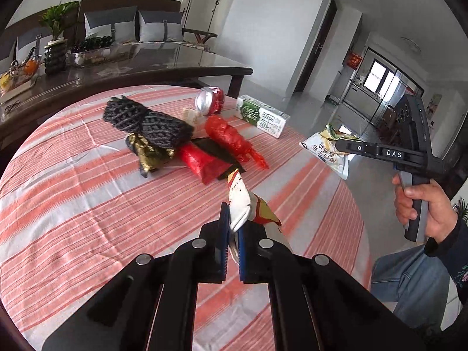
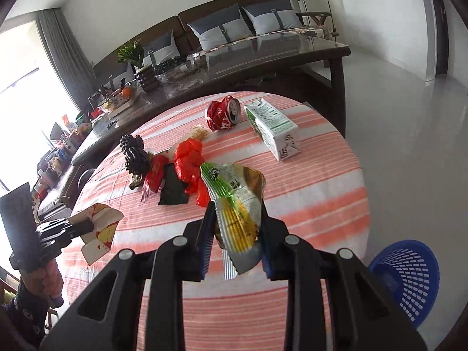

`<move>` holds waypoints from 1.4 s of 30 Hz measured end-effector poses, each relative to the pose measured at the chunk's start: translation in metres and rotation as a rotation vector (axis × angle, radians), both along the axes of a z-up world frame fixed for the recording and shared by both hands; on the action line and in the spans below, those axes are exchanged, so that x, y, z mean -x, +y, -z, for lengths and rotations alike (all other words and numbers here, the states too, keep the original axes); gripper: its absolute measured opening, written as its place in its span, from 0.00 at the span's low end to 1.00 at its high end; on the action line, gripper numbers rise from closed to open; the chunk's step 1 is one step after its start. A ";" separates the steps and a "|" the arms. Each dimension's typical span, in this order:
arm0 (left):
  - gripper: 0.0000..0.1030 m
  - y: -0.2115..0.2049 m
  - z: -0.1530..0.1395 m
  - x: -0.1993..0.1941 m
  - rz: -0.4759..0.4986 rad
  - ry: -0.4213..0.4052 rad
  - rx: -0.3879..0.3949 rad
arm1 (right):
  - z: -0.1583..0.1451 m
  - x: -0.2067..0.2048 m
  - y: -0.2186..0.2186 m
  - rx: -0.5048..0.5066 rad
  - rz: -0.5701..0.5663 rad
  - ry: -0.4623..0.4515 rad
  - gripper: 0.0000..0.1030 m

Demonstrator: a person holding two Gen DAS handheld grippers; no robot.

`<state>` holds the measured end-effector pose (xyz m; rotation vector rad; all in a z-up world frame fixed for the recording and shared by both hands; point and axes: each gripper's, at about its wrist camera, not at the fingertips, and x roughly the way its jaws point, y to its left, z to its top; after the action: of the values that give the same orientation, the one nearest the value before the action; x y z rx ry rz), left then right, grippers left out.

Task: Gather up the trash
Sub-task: 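Carry both items over the blue wastebasket and open both tools, then return both tools over the table toward the remaining trash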

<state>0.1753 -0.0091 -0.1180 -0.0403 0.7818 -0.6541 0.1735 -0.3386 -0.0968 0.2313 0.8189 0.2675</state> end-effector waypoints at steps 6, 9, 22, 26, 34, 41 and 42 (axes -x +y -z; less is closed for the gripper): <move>0.03 -0.086 -0.011 0.010 0.126 0.018 0.019 | -0.002 0.040 -0.076 0.021 0.126 0.012 0.26; 0.04 -0.143 -0.016 0.019 0.215 0.020 0.024 | 0.005 0.059 -0.122 0.029 0.203 0.052 0.26; 0.04 -0.378 0.034 0.039 0.446 0.074 -0.085 | 0.073 0.089 -0.259 0.005 0.401 0.231 0.26; 0.04 -0.417 0.071 0.032 0.448 0.118 -0.124 | 0.097 0.093 -0.287 -0.038 0.439 0.256 0.26; 0.06 -0.469 0.120 0.016 0.428 0.159 -0.169 | 0.129 0.093 -0.320 -0.109 0.467 0.277 0.29; 0.68 -0.477 0.120 0.021 0.400 0.120 -0.166 | 0.115 0.104 -0.342 -0.154 0.535 0.186 0.59; 0.70 -0.474 0.114 0.024 0.398 0.111 -0.157 | 0.108 0.107 -0.343 -0.152 0.553 0.165 0.67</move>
<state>0.1513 -0.4831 -0.2320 0.2290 0.9573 -0.9711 0.0662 -0.6816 -0.2050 0.6150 0.8653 -0.2138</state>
